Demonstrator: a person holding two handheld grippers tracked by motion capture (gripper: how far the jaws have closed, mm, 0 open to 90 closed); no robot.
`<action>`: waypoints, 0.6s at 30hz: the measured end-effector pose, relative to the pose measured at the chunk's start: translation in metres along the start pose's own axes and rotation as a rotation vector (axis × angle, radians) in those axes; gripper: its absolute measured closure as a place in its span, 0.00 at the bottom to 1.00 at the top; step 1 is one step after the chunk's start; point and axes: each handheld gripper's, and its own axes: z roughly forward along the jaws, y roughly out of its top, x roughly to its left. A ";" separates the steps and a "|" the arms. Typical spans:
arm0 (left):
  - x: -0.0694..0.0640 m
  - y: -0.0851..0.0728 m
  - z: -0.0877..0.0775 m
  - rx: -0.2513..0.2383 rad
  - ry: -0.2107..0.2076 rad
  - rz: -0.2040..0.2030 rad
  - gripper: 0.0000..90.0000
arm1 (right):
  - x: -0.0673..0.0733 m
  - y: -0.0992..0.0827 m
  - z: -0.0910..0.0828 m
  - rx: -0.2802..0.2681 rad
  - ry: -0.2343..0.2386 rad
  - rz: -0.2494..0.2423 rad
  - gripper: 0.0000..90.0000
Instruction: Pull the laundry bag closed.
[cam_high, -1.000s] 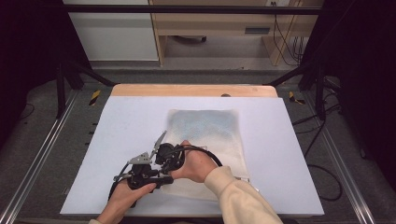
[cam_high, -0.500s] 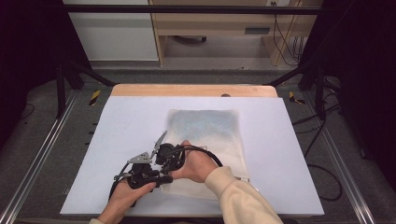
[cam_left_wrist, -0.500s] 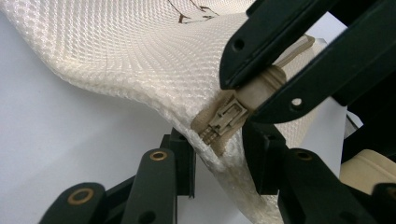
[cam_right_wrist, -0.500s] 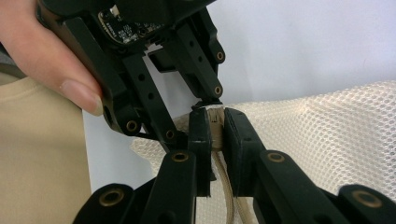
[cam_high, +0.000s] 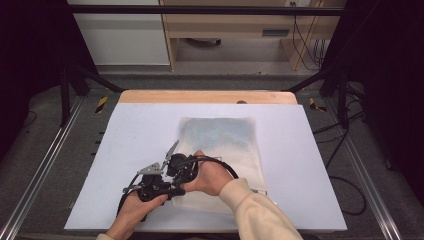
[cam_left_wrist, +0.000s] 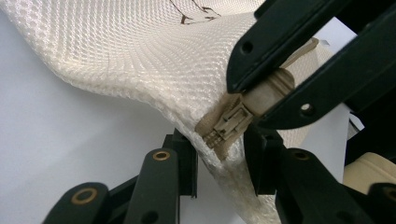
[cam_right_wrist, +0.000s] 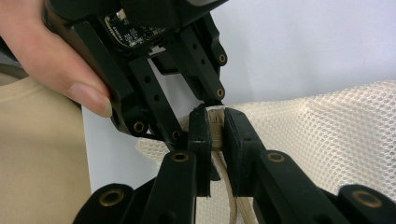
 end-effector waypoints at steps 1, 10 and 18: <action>0.000 0.000 0.000 0.002 -0.001 -0.001 0.77 | 0.000 0.000 0.000 0.002 0.001 0.006 0.91; 0.002 0.001 0.003 0.016 -0.005 0.010 0.90 | -0.001 -0.001 -0.002 -0.002 0.002 0.000 0.91; 0.002 0.002 0.004 0.017 -0.008 0.014 0.93 | -0.001 -0.002 -0.002 -0.002 -0.003 0.002 0.91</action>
